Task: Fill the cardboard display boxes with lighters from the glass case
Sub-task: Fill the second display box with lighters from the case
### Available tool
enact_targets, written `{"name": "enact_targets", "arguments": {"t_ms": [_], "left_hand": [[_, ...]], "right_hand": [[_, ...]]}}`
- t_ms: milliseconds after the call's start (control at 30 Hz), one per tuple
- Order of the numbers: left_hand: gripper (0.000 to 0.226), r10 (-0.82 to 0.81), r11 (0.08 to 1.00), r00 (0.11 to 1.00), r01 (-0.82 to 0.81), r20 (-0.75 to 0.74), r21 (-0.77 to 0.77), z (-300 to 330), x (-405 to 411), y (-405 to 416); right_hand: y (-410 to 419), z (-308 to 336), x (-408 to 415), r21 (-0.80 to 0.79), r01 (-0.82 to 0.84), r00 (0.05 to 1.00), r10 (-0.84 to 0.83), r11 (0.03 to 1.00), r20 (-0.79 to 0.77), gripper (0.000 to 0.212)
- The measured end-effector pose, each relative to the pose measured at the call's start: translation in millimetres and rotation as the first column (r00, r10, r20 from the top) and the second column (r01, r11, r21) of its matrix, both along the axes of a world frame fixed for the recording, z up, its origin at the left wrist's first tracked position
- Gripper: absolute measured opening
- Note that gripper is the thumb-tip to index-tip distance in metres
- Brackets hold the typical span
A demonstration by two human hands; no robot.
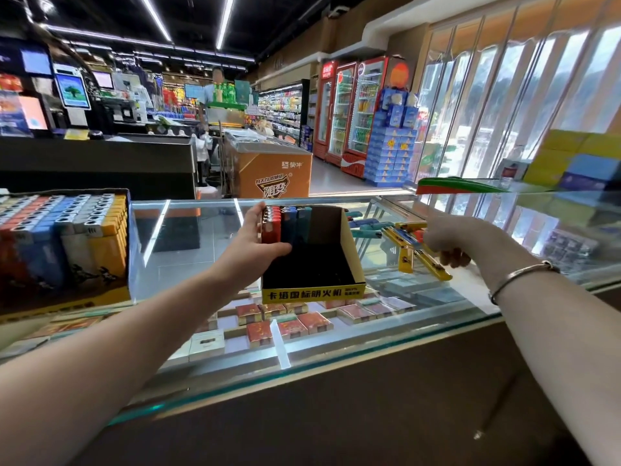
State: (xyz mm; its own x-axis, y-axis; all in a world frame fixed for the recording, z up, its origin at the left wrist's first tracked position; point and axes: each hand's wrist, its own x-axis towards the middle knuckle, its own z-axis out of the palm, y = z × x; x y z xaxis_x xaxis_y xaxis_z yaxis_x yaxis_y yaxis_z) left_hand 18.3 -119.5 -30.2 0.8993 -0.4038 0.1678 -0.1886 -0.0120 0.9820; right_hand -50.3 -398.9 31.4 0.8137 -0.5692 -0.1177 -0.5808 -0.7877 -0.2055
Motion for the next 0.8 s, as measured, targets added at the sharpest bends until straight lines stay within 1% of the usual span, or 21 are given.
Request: {"name": "enact_targets", "arguments": {"t_ms": [33,100,133,167,233,267,300,333,400,467,600,733,800], "left_hand": [[0.081,0.003,1.0,1.0,-0.003,0.009,0.005,0,-1,0],[0.08,0.007,1.0,1.0,-0.008,0.022,0.016,0,-3,1],[0.08,0.005,1.0,1.0,-0.005,0.023,0.016,0,-4,2],[0.081,0.003,1.0,1.0,-0.004,0.026,0.013,0,-5,2],[0.081,0.009,1.0,0.999,-0.01,0.043,0.015,0,-6,3],[0.081,0.013,1.0,0.999,-0.013,0.052,0.014,0,-6,3],[0.081,0.015,1.0,0.998,-0.016,0.056,0.01,0,-6,3],[0.081,0.017,1.0,0.998,-0.017,0.057,0.003,0,-6,3],[0.081,0.019,1.0,0.998,-0.019,0.062,-0.003,-1,-6,3],[0.081,0.014,1.0,0.998,-0.014,0.062,0.0,-1,-6,3],[0.081,-0.003,1.0,0.999,0.004,0.046,-0.013,-1,-4,3],[0.082,-0.011,1.0,0.999,0.01,0.046,0.009,-1,-2,5],[0.082,-0.009,1.0,0.999,0.008,0.045,0.017,-1,-2,5]], "right_hand": [[2,0,-4,0.008,-0.007,0.999,0.008,1.0,-0.041,0.019],[5,-3,-8,0.002,-0.062,0.994,0.062,0.998,-0.091,0.044],[7,-4,-10,-0.013,-0.096,0.99,0.094,0.995,-0.107,0.049],[10,-6,-10,-0.031,-0.121,0.987,0.117,0.992,-0.109,0.045],[15,-9,-8,-0.047,-0.13,0.987,0.125,0.99,-0.099,0.03],[18,-11,-7,-0.03,-0.117,0.99,0.114,0.993,-0.083,0.025],[21,-13,-7,-0.004,-0.105,0.992,0.105,0.994,-0.066,0.024],[24,-16,-6,0.014,-0.1,0.994,0.101,0.995,-0.05,0.028],[29,-21,-4,0.002,-0.116,0.993,0.116,0.993,-0.039,0.039],[33,-26,-1,0.004,-0.132,0.991,0.132,0.991,-0.023,0.043],[39,-30,7,0.022,-0.178,0.984,0.178,0.984,-0.023,0.036],[48,-37,17,0.049,-0.245,0.967,0.241,0.968,0.079,0.04],[51,-41,21,0.062,-0.251,0.964,0.243,0.966,0.106,0.035]]}}
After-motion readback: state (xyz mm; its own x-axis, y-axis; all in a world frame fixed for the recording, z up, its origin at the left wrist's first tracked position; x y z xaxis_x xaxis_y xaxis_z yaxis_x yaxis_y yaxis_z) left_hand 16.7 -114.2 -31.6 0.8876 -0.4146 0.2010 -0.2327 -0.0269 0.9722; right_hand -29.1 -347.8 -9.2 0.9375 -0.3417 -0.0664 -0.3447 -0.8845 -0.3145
